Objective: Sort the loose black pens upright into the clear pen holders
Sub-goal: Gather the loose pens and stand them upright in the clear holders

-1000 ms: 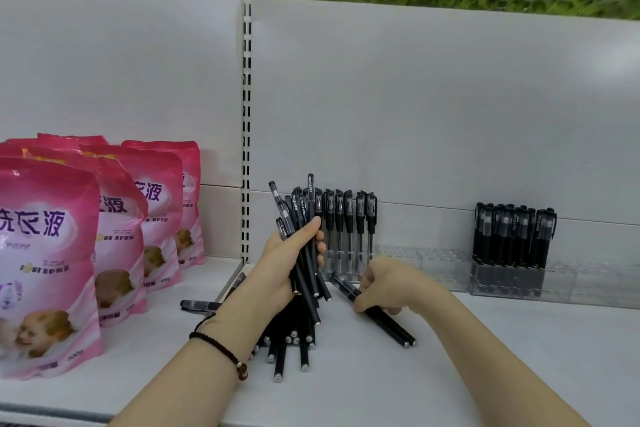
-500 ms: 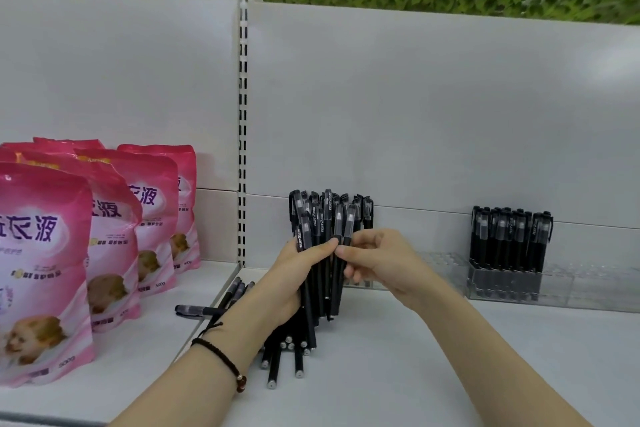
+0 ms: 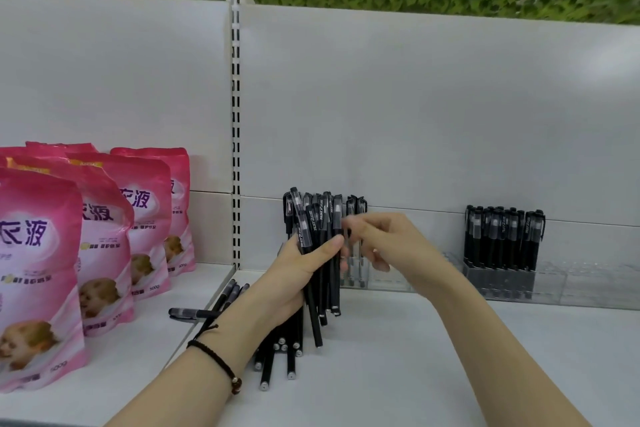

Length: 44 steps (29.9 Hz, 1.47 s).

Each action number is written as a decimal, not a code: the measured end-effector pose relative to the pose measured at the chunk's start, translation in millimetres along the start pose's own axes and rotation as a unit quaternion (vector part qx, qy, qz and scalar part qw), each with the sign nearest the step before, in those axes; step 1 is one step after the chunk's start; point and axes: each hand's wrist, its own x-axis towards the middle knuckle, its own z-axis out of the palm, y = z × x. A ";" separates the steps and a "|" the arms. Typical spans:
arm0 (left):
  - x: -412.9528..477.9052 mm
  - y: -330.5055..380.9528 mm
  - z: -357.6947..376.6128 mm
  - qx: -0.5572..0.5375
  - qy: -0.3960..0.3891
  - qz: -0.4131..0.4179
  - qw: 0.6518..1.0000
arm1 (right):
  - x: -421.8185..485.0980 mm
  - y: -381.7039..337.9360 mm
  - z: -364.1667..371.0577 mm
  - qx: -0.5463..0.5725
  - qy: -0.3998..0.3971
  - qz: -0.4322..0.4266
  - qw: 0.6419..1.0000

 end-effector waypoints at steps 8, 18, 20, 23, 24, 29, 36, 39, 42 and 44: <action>12.5 -15.6 12.9 0.187 0.001 0.014 0.982 | -1.6 -6.4 -8.1 0.013 0.070 -0.041 0.997; 6.2 -10.6 15.2 0.155 0.078 0.096 0.980 | -0.3 -3.1 -5.9 0.000 0.067 -0.063 0.996; 6.1 -12.6 15.7 0.163 0.089 0.095 0.978 | 0.7 -0.3 -5.6 -0.024 0.067 -0.049 0.996; 6.3 -13.5 19.0 0.186 0.075 0.102 0.974 | 1.0 3.1 -4.7 -0.033 0.069 -0.039 0.996; 5.4 -12.2 20.6 0.183 0.078 0.113 0.974 | 1.2 3.0 -4.6 -0.023 0.073 -0.046 0.996; 5.5 -7.6 22.0 0.207 0.095 0.162 0.960 | 3.4 1.1 -7.4 0.043 0.099 -0.073 0.991; 6.9 -24.4 17.6 0.275 0.052 0.088 0.956 | 4.7 9.3 -13.1 -0.025 0.096 -0.049 0.994; 8.0 -25.9 14.4 0.258 0.046 0.079 0.962 | 5.0 11.5 -12.6 -0.020 0.069 -0.041 0.997; 7.6 -23.5 12.1 0.232 0.036 0.083 0.968 | 5.2 11.5 -10.3 -0.033 0.067 -0.048 0.996; 7.8 -21.5 12.3 0.231 0.034 0.079 0.969 | 6.0 10.2 -9.5 -0.029 0.074 -0.035 0.996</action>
